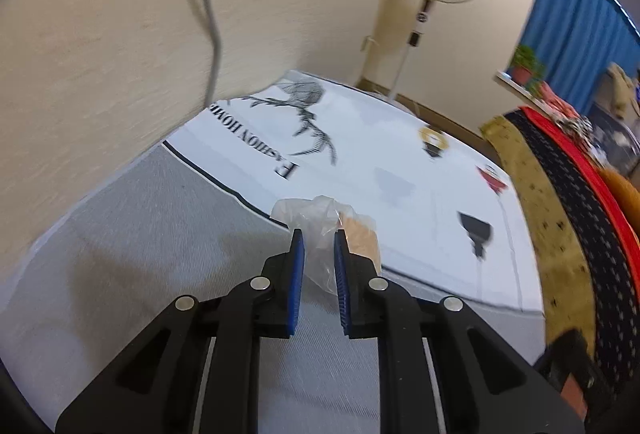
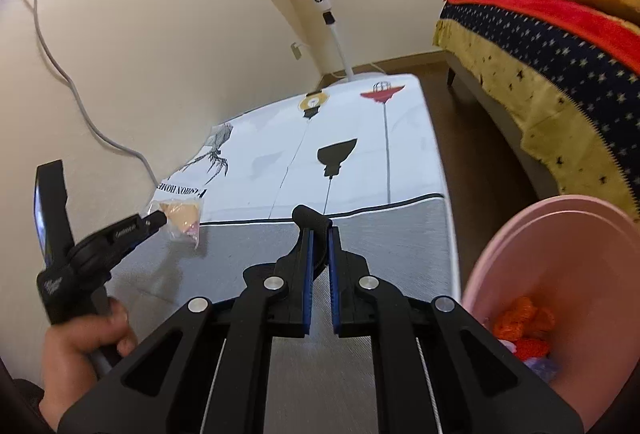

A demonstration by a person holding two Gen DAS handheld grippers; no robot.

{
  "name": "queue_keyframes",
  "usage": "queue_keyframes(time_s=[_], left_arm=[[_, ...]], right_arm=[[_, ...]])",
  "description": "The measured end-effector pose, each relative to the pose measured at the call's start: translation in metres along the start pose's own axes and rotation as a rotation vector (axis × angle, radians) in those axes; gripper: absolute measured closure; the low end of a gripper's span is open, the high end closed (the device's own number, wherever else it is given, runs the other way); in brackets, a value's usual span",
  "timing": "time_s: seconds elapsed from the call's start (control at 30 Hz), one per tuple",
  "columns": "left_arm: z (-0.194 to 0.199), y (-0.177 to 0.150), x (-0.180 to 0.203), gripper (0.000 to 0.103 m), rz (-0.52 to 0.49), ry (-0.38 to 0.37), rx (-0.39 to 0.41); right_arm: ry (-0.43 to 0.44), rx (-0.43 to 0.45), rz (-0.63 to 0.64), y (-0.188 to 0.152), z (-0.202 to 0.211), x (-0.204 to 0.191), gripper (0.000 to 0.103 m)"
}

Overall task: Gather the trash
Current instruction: 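Grasp the black cloth with the right tool while the left grasps the clear bag, then carry the black cloth and clear plastic bag over the pink bin with both tools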

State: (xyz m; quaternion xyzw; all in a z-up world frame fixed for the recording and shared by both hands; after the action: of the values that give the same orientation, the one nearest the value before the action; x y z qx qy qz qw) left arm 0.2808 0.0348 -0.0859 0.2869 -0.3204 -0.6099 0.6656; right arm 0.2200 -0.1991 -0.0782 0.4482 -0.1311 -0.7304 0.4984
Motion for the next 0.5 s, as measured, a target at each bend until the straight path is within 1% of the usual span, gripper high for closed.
queue_keyframes(time_s=[0.27,0.4,0.5], left_arm=[[0.047,-0.017,0.026,0.088,-0.073,-0.059,0.014],[0.069,-0.03,0.046,0.088,-0.126,-0.104,0.018],[0.085,-0.039,0.059,0.088,-0.162,-0.14,0.039]], right_arm=[[-0.027,0.061,0.024,0.007,0.055,0.007,0.096],[-0.047,0.078,0.031,0.008,0.081,0.016,0.096],[-0.07,0.109,0.039,0.013,0.102,0.025,0.096]])
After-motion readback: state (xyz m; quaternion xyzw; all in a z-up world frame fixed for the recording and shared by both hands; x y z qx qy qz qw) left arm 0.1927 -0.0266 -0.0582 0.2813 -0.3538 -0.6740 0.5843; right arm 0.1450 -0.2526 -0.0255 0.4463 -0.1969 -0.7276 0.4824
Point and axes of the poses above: each gripper's, at about its wrist camera, not at the fingertips, and z roughly against the way its jaws point, x to its right, y to its top, the point moved 9 cm from there along -z, roughly the way its jaws point, and after that the axes turned 13 degrees about -z, right-handed, at the moved point
